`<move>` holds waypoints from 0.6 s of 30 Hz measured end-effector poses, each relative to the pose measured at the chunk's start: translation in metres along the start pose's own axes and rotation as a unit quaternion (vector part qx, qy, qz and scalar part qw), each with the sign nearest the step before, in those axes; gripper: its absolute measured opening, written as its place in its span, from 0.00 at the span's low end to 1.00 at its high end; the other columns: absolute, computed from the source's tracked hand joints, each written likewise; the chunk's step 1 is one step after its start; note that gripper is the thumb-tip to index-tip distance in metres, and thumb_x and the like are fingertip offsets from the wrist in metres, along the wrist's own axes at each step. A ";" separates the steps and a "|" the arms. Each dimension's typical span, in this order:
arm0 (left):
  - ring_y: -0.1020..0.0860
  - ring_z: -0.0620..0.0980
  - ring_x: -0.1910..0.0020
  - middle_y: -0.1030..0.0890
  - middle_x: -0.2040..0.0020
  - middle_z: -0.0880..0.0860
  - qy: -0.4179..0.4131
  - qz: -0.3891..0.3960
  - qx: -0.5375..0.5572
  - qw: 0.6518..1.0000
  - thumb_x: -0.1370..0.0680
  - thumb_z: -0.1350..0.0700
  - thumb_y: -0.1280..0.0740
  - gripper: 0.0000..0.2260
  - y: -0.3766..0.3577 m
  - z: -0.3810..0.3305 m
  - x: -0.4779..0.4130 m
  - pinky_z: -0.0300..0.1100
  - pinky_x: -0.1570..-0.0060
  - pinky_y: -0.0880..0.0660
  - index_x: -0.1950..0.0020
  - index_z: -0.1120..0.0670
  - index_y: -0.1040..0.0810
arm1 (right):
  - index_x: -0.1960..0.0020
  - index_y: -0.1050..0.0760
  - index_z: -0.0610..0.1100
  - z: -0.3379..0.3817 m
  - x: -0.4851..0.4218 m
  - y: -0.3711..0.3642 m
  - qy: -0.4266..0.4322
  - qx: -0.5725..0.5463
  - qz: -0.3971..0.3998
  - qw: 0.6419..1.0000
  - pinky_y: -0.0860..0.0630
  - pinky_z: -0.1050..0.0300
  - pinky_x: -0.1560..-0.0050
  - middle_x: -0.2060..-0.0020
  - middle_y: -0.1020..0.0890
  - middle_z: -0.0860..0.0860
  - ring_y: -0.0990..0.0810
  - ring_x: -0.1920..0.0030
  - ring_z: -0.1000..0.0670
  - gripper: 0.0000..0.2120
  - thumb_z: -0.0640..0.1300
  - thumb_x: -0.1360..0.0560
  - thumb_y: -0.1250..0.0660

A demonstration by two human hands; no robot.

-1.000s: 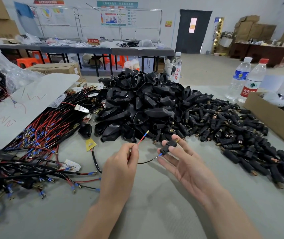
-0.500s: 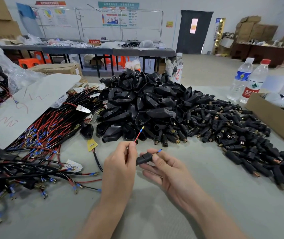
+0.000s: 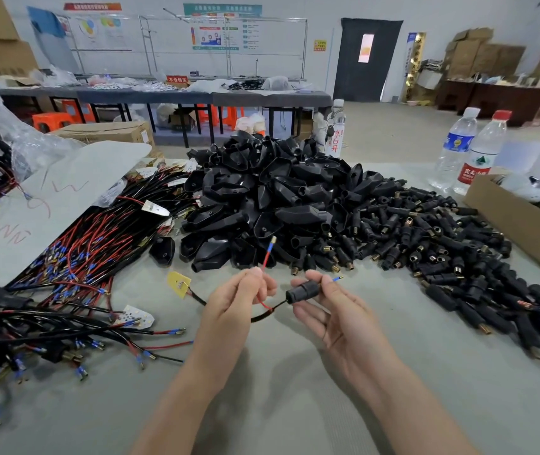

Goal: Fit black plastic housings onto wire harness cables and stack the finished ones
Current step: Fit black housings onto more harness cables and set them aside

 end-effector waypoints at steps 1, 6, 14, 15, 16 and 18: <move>0.20 0.47 0.50 0.17 0.55 0.48 0.006 0.020 -0.002 1.000 0.24 0.46 0.40 0.15 -0.003 0.000 0.001 0.37 0.44 0.26 0.69 0.51 0.29 | 0.42 0.20 0.40 0.001 0.000 0.002 0.003 -0.011 -0.006 1.000 0.17 0.60 0.60 0.47 0.14 0.42 0.13 0.56 0.48 0.12 0.44 0.18 0.39; 0.22 0.44 0.53 0.18 0.56 0.45 0.032 0.063 -0.013 0.997 0.26 0.53 0.39 0.12 -0.015 0.000 0.003 0.31 0.50 0.28 0.70 0.51 0.29 | 0.43 0.21 0.40 0.006 -0.003 0.009 0.008 -0.052 -0.019 0.998 0.18 0.60 0.61 0.48 0.14 0.41 0.13 0.56 0.47 0.11 0.43 0.17 0.40; 0.17 0.50 0.48 0.13 0.54 0.54 0.030 0.059 -0.034 0.997 0.19 0.67 0.44 0.27 -0.014 -0.008 0.006 0.31 0.47 0.25 0.70 0.46 0.19 | 0.39 0.23 0.38 0.005 -0.004 0.011 -0.003 -0.080 -0.017 0.997 0.17 0.59 0.59 0.45 0.15 0.40 0.13 0.50 0.45 0.12 0.43 0.17 0.40; 0.17 0.49 0.47 0.13 0.54 0.54 0.030 0.056 -0.024 0.998 0.19 0.68 0.44 0.27 -0.014 -0.009 0.006 0.31 0.47 0.25 0.70 0.47 0.19 | 0.39 0.23 0.38 0.004 -0.004 0.011 -0.008 -0.086 -0.019 0.996 0.17 0.59 0.59 0.45 0.15 0.40 0.13 0.50 0.45 0.13 0.43 0.17 0.40; 0.16 0.48 0.47 0.13 0.54 0.54 0.030 0.054 -0.016 0.998 0.19 0.69 0.44 0.27 -0.014 -0.010 0.006 0.31 0.48 0.24 0.71 0.48 0.20 | 0.39 0.23 0.37 0.004 -0.004 0.012 -0.012 -0.092 -0.022 0.995 0.17 0.59 0.59 0.45 0.15 0.40 0.13 0.50 0.45 0.13 0.43 0.17 0.40; 0.16 0.50 0.46 0.13 0.53 0.52 0.028 0.052 -0.012 0.998 0.20 0.69 0.43 0.26 -0.014 -0.010 0.006 0.33 0.48 0.23 0.72 0.47 0.20 | 0.39 0.23 0.37 0.003 -0.004 0.012 -0.020 -0.102 -0.027 0.994 0.17 0.59 0.60 0.45 0.15 0.40 0.13 0.51 0.45 0.13 0.43 0.17 0.40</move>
Point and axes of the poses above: each hand's wrist, its own x-axis away from the middle knuckle, its own y-axis out of the back of the hand, z = x × y, the point moved 7 cm from there along -x, towards the middle knuckle
